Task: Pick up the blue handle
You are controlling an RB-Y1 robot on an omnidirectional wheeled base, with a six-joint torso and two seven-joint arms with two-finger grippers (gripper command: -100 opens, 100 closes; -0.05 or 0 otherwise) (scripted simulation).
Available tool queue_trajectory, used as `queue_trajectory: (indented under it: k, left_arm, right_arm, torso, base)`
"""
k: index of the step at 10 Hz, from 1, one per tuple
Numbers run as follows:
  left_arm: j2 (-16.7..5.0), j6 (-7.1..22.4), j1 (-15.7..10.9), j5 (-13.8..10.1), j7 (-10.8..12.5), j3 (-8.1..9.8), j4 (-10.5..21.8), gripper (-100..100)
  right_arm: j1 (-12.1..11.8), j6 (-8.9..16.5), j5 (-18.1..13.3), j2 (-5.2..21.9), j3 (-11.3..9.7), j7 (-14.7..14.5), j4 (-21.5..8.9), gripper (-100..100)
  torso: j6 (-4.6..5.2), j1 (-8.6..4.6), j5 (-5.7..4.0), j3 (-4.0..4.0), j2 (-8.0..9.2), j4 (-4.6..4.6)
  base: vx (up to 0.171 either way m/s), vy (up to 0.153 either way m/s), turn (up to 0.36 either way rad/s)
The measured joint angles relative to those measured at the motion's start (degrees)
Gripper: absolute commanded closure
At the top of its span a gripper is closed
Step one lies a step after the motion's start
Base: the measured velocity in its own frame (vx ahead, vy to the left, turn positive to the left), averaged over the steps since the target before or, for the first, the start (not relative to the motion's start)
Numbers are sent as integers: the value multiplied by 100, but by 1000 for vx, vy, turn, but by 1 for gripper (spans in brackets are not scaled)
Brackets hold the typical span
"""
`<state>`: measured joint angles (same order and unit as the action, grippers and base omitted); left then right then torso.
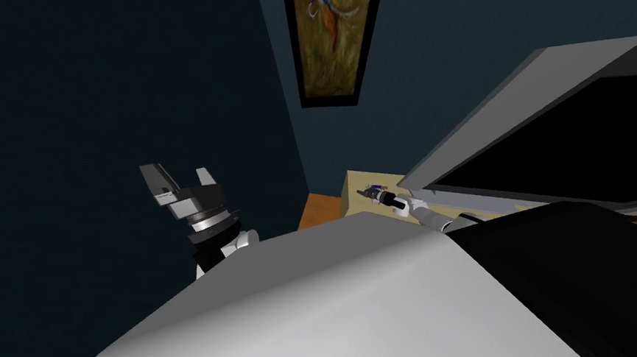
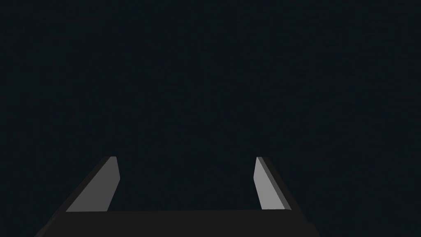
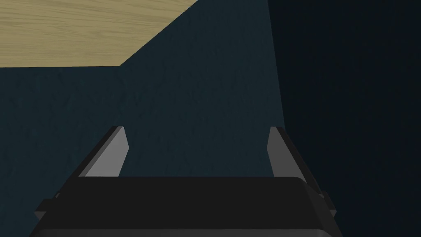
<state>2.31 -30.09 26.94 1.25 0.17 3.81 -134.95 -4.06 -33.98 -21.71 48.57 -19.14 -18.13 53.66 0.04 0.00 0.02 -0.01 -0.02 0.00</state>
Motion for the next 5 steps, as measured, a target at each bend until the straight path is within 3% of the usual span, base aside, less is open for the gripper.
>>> queue_trajectory:
  k: [5]
  left_arm:
    - [0, 0, 0, 0, 0, 0, 0, 0]
  right_arm:
    - [106, 136, -366, 336, -311, -315, -577, -100]
  torso:
    - [2, -4, -1, 1, 3, 0]
  base:
    - [27, -6, 103]
